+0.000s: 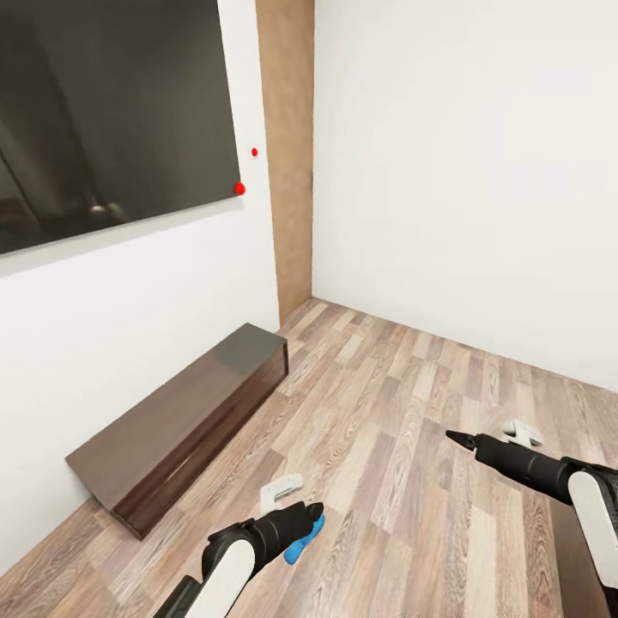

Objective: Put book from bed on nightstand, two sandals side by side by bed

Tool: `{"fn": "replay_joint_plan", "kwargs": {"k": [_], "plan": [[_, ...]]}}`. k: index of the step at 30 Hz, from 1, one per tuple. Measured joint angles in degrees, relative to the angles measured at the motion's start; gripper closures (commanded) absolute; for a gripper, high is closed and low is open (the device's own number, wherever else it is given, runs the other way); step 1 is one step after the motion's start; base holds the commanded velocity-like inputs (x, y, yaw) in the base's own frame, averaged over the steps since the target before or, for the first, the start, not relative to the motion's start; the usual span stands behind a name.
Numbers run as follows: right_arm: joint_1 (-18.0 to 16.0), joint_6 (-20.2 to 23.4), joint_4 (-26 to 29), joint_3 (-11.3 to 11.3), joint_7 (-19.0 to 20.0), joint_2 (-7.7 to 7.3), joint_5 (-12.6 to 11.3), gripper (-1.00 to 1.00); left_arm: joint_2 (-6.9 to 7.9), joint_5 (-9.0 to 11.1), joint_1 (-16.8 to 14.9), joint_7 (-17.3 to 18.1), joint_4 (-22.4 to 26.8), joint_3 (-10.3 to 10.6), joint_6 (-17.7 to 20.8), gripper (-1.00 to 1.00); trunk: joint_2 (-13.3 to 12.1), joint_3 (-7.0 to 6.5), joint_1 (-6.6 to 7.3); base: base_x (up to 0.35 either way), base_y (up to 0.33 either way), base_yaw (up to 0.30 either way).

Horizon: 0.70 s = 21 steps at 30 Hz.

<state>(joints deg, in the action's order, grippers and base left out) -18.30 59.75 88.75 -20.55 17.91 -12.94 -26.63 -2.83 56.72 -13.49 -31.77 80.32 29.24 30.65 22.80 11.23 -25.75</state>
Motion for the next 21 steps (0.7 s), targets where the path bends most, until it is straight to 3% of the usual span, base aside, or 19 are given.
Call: {"fn": "replay_joint_plan", "kwargs": {"k": [13, 16, 21], "plan": [[-1.98, 0.00, -4.54, 0.22, -0.17, 0.14, 0.07, -1.00, 0.01, 0.01, 0.00, 0.00, 0.08, 0.00, 0.00, -1.00, 0.00, 0.00, 0.00, 0.000, 0.000, -0.287], [-4.16, 0.00, -9.52, 0.42, -0.26, 0.33, 0.19, -1.00, 0.01, -0.05, 0.00, 0.00, 0.03, 0.00, 0.04, -1.00, 0.00, 0.00, 0.00, 0.000, 0.000, -0.286], [-5.79, 0.01, -12.97, 0.51, -0.30, 0.38, 0.25, -1.00, 0.01, -0.09, 0.00, 0.00, 0.00, 0.00, 0.07, -1.00, 0.00, 0.00, 0.00, 0.000, 0.000, -0.287]]}}
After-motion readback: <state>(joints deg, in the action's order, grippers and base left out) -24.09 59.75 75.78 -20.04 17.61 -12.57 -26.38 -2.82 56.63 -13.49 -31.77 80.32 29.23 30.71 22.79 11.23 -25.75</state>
